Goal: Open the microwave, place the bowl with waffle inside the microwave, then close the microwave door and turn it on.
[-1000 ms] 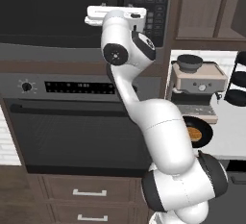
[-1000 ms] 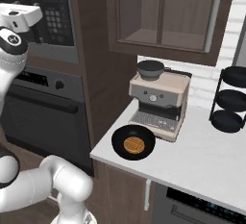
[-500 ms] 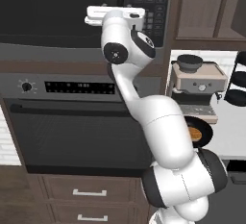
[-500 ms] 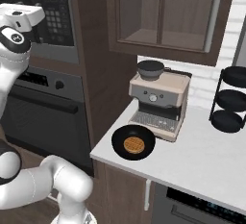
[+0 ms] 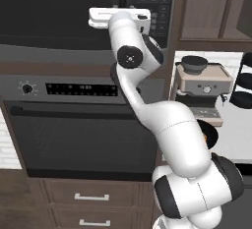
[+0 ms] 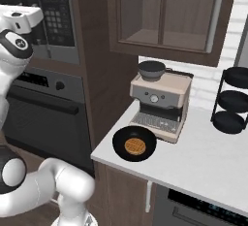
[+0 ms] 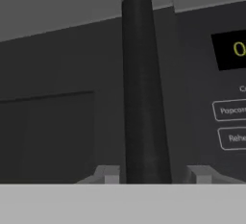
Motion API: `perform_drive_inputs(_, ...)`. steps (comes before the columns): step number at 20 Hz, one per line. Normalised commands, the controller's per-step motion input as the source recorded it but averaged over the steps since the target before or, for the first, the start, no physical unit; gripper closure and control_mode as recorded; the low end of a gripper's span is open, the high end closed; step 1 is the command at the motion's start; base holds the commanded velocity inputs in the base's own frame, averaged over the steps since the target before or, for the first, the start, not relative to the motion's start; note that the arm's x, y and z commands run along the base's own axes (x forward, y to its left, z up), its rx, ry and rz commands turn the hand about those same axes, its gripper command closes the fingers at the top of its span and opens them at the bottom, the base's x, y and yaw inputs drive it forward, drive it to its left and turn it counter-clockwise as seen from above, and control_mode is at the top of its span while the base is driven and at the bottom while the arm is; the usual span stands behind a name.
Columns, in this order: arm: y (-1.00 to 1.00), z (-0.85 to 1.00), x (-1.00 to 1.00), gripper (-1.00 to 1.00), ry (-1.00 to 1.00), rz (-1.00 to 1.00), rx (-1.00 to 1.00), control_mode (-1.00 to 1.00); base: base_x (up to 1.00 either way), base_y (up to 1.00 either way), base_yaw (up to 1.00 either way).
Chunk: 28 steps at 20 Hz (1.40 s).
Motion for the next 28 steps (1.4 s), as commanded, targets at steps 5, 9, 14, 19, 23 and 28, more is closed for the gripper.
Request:
perform_drive_inputs(5, 0.99, 0.0, -0.8, 1.0, 0.07, 0.16, -0.02, -1.0, 0.0, 0.0, 0.0)
perform_drive_inputs(9, 1.0, 0.0, -0.97, 1.0, 0.08, 0.13, -0.04, -1.0, 0.0, 0.0, 0.0)
perform_drive_inputs(14, 1.0, 0.0, -1.0, 1.0, 0.1, 0.11, -0.05, -1.0, 0.0, 0.0, 0.0)
perform_drive_inputs(19, 1.0, -0.09, -1.0, -1.0, 0.11, 0.12, -0.05, -1.0, 0.0, 0.0, 0.0)
perform_drive_inputs(23, 0.92, -0.42, -0.79, -1.0, 0.22, 0.15, -0.07, -1.0, 0.0, 0.0, 0.0)
perform_drive_inputs(28, -0.09, -0.47, -0.89, -1.0, 0.06, 0.05, 0.2, -1.0, 0.0, 0.0, 0.0)
